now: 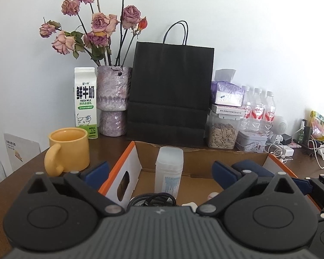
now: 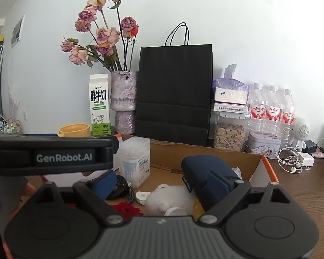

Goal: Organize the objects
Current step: 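Open both grippers to release the cap and cable into the box, then withdraw both grippers from the box toward the remaining items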

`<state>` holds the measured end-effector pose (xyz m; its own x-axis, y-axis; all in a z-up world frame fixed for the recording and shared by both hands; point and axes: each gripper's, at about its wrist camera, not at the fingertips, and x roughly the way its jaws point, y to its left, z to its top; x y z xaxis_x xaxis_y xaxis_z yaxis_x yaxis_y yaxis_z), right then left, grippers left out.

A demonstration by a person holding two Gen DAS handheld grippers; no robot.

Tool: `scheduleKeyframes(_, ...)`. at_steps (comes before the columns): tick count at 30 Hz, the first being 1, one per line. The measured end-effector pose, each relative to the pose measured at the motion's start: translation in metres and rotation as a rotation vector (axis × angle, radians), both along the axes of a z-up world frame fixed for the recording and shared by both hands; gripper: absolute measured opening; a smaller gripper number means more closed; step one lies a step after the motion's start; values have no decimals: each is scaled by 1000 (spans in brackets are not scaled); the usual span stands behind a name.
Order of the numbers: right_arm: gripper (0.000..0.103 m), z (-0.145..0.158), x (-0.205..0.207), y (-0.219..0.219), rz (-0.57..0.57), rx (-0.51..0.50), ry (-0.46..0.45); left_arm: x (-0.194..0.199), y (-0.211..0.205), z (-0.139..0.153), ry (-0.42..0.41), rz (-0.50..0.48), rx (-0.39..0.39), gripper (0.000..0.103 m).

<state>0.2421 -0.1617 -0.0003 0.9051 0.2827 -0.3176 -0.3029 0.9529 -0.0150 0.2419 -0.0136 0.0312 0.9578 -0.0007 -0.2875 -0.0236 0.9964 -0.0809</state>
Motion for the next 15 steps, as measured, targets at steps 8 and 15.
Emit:
scheduleKeyframes(8, 97, 12, -29, -9, 23, 2, -28, -24, 6, 9, 10, -35, -17, 103)
scheduleKeyframes(15, 100, 17, -63, -20, 61, -19, -2, -50, 8, 18, 25, -76, 0, 103)
